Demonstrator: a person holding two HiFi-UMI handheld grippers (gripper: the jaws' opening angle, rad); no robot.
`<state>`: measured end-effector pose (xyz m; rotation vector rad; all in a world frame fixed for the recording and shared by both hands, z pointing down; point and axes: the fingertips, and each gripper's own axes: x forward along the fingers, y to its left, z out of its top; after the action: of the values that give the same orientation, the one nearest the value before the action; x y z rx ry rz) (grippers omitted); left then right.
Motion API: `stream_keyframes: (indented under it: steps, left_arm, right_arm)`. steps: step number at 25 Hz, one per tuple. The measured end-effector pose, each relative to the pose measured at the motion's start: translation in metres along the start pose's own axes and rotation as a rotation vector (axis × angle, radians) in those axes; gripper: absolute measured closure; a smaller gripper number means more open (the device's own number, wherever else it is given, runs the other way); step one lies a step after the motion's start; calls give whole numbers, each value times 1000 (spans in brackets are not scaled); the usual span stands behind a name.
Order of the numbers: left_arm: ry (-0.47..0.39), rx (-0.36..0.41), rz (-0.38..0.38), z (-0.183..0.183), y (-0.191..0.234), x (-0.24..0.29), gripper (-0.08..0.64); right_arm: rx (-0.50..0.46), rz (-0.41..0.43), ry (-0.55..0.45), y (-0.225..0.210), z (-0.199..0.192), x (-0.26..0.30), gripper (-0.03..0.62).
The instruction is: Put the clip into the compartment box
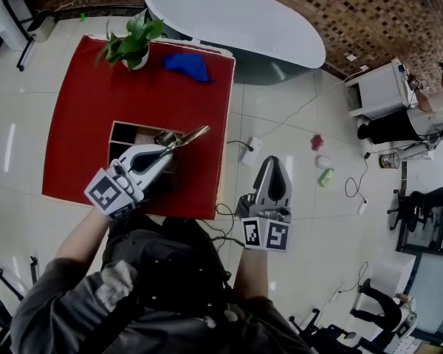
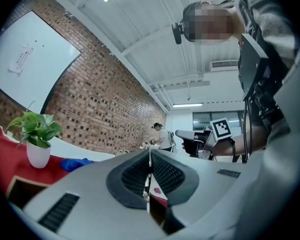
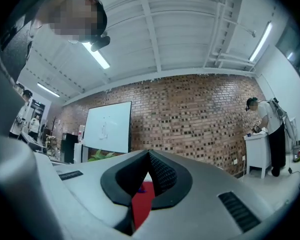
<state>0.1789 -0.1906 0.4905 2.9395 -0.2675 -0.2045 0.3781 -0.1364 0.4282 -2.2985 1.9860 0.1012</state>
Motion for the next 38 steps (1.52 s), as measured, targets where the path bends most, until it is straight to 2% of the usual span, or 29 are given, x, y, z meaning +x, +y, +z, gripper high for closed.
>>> stream_keyframes:
  steps: [3, 6, 7, 8, 9, 10, 14, 21, 26, 28, 38]
  left_arm:
    - [-8, 16, 21, 0, -4, 3, 523]
    - [83, 46, 77, -12, 2, -4, 520]
    - [88, 44, 83, -11, 3, -6, 516]
    - [81, 37, 82, -9, 4, -9, 495]
    - [78, 32, 84, -8, 5, -11, 426]
    - [83, 31, 90, -7, 7, -13, 397]
    - [94, 38, 101, 2, 12, -19, 390]
    - [22, 62, 222, 37, 28, -54, 394]
    - [-36, 101, 309, 80, 38, -83, 499]
    - [-59, 103, 336, 94, 38, -95, 512]
    - [-99, 142, 375, 140, 33, -131, 520]
  right_arm:
    - [18, 21, 5, -3, -1, 3, 592]
    - [26, 37, 6, 2, 0, 7, 592]
    - [28, 42, 7, 5, 0, 8, 594]
    - [30, 47, 8, 9, 1, 10, 592]
    - [32, 53, 9, 13, 2, 12, 592]
    - [33, 58, 9, 16, 3, 14, 592]
    - [38, 69, 9, 24, 9, 20, 592]
    - [40, 95, 2, 45, 16, 23, 592]
    - [41, 106, -11, 63, 35, 27, 594]
    - [35, 111, -13, 70, 42, 25, 594]
    - [-52, 156, 3, 100, 60, 10, 594]
